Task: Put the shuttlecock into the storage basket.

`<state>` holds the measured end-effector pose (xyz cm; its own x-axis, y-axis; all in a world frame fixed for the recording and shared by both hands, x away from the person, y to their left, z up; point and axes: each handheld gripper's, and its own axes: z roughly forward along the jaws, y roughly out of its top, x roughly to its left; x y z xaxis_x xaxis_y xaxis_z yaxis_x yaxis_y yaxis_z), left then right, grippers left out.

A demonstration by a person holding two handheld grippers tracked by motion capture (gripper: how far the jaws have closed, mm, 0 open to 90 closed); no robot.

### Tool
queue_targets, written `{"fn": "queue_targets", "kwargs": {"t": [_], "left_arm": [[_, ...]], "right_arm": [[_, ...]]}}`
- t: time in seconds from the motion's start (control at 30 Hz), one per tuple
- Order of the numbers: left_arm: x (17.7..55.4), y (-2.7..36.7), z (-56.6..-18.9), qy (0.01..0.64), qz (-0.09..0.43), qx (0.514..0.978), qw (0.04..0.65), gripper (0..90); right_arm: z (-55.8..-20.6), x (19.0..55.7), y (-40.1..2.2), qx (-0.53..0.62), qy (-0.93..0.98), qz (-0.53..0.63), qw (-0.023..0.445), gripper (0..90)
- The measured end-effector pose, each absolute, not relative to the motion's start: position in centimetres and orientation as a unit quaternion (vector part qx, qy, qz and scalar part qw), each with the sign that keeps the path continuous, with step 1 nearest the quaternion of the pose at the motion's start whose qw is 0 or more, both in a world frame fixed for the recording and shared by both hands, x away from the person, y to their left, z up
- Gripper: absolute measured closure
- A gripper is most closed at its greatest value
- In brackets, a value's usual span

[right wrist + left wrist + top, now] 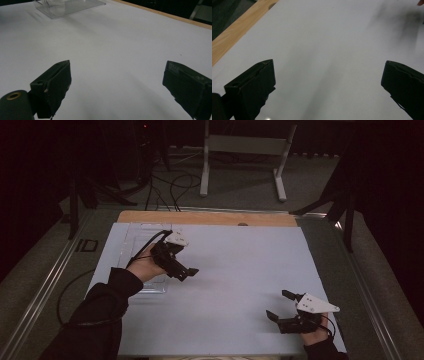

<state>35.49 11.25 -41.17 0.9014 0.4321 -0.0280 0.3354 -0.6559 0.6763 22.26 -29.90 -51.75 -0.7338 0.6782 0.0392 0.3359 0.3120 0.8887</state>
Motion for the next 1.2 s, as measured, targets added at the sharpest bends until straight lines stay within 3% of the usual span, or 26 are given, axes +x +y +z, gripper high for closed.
{"fn": "queue_targets", "kwargs": {"t": [0.57,1.2], "left_arm": [[32.9,6.9,-43.7,0.156,0.024,0.915,0.37,0.1],[29.1,9.5,-48.0,0.154,0.009,0.927,0.343,0.1]], "right_arm": [[-51.8,22.2,-29.9,0.319,0.792,0.491,0.172,8.4],[-51.8,22.3,-29.8,0.319,0.792,0.492,0.17,8.4]]}}
